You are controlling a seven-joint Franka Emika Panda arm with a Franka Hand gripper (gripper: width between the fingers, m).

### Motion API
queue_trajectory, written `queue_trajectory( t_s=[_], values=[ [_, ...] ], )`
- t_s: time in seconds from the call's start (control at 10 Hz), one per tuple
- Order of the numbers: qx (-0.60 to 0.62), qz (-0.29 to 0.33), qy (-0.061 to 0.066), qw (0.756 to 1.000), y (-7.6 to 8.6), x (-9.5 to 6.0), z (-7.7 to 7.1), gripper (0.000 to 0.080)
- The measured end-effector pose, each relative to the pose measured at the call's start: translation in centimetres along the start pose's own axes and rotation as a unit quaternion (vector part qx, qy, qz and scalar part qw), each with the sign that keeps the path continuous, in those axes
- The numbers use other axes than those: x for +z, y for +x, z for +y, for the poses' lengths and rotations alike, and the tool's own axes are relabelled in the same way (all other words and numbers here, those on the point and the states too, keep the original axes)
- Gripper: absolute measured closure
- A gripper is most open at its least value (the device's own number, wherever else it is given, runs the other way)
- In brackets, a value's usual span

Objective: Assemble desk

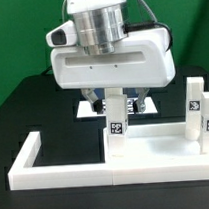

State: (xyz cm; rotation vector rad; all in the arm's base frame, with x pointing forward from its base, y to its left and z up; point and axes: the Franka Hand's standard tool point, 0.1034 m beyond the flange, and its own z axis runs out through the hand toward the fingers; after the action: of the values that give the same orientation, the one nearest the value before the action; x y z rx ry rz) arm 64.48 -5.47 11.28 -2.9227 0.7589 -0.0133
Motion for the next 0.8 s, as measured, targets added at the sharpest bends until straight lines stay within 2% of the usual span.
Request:
queue_trajectory(
  t_s=[0.1, 0.2, 0.3, 0.4, 0.5, 0.6, 0.8],
  values=[
    [0.02, -0.001, 0.0, 1.0, -0.1, 0.0, 0.0, 0.0192],
    [0.036, -0.001, 0.0, 0.999, 0.0, 0.0, 0.0, 0.0192],
    [0.062, -0.001, 0.0, 0.998, 0.0, 0.1, 0.0, 0.0368],
    [0.095, -0.001, -0.002, 0.995, 0.0, 0.1, 0.2, 0.0368],
    [0.142, -0.004, -0.004, 0.99, 0.0, 0.2, 0.6, 0.05],
    [0.187, -0.007, -0.006, 0.982, 0.1, 0.2, 0.8, 0.0504],
    [0.339, -0.015, 0.005, 0.941, 0.2, 0.2, 1.1, 0.0506]
  ],
)
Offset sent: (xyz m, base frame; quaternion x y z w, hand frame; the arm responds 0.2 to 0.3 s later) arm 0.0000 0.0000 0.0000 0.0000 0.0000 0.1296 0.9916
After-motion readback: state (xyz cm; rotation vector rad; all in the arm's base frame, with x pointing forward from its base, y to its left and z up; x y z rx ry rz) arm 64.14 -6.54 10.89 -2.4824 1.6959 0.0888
